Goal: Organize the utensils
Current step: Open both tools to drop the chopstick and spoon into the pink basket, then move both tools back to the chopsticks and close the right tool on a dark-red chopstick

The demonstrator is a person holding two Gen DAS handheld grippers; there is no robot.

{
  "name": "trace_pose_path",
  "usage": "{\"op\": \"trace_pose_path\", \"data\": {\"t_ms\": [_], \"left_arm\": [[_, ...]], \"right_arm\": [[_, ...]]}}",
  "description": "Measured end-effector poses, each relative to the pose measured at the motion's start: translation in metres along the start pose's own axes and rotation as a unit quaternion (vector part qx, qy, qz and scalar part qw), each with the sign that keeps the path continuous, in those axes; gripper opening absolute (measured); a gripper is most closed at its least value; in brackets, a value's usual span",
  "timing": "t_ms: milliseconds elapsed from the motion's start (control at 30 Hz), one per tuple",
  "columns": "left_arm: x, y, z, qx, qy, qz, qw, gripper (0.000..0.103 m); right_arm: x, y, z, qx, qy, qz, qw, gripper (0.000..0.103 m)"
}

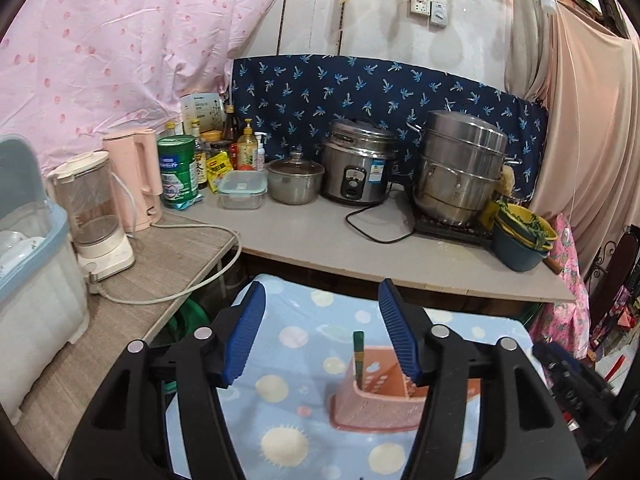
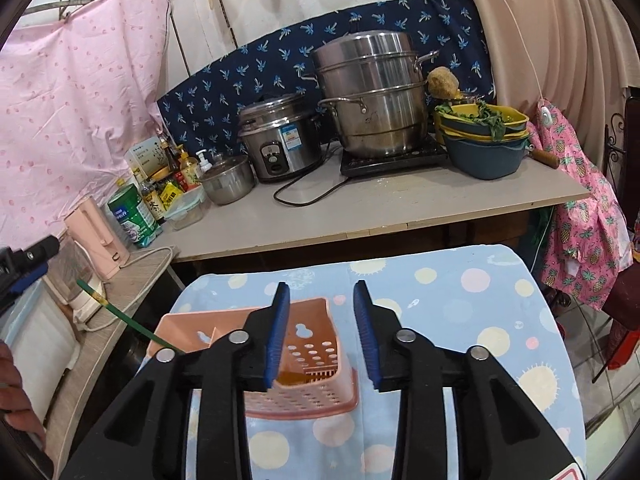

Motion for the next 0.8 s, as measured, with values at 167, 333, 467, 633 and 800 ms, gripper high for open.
{"op": "trace_pose_path", "data": {"t_ms": [167, 333, 467, 633, 800], "left_arm": [[-0.031, -0.015, -0.029, 0.027, -0.014, 0.028, 0.9992, 0.062], [-0.070, -0.032, -0.054, 0.036, -0.038, 0.041, 0.9978, 0.063], [-0.107, -0.049, -0.069, 0.044, -0.064, 0.042, 0.9961, 0.063], [-0.153, -0.068, -0.085, 0.056, -0.095, 0.041, 0.9930, 0.064], [-0.190, -0.079, -0.099, 0.064, -0.116, 0.041, 0.9904, 0.063]], "right_arm": [[-0.018, -0.003, -0.041, 0.006, 0.001, 0.004, 1.000, 0.044], [-0.048, -0.002, -0.082, 0.001, -0.002, 0.006, 1.000, 0.046], [-0.081, -0.004, -0.110, -0.015, -0.009, -0.013, 1.000, 0.047], [-0.126, -0.008, -0.134, -0.027, -0.031, -0.030, 0.999, 0.047], [-0.172, -0.011, -0.148, -0.032, -0.060, -0.032, 0.997, 0.047]]}}
Point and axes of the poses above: each gripper's, at about its wrist camera, not at the fingertips, and z roughly the way its jaws point, y to its right, x to its top, the point moved 6 cm from there along z, roughly the way its jaws point, and after that the axes turned 7 degrees about -z, right-handed, at the moved point
